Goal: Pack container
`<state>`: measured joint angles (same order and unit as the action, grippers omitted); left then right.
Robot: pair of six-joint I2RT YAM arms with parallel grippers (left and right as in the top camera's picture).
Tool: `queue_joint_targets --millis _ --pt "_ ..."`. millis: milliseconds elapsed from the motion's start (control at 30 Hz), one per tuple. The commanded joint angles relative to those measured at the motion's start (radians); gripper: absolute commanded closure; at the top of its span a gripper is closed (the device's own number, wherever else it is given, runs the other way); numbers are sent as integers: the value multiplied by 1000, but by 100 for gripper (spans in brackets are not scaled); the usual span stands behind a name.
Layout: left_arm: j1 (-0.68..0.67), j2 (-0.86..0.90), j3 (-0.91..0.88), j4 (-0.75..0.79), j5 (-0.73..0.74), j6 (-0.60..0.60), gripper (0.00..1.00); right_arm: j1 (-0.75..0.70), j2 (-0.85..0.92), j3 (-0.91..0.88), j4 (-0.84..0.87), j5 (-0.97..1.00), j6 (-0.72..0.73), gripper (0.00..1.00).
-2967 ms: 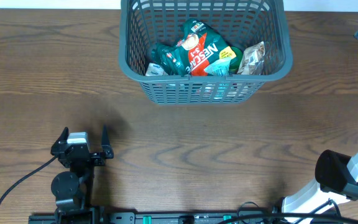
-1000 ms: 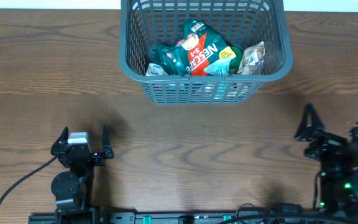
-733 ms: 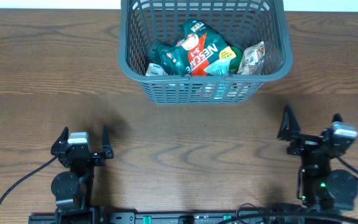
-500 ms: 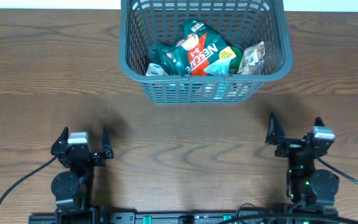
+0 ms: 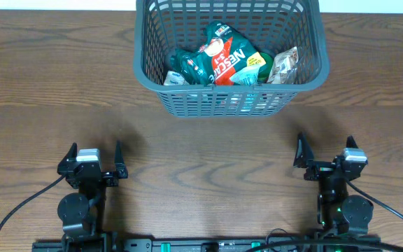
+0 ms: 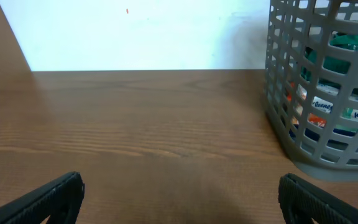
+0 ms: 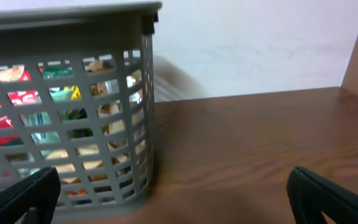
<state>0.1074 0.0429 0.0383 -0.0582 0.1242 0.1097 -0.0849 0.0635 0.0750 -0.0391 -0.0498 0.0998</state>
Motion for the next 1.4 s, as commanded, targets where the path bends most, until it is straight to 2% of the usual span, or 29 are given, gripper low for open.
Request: queue_joint_targets --millis 0,367,767,1367 --pt "-2 -5 -27 -14 3 13 2 27 -19 -13 2 -8 -33 1" --pt "-2 -5 -27 -14 3 14 1 60 -59 -70 -11 -11 -34 1" --pt "-2 -5 -27 -14 3 13 1 125 -59 -70 -18 -11 -223 1" --pt "-2 -5 -27 -14 3 13 1 127 -59 -70 -27 -11 -220 1"
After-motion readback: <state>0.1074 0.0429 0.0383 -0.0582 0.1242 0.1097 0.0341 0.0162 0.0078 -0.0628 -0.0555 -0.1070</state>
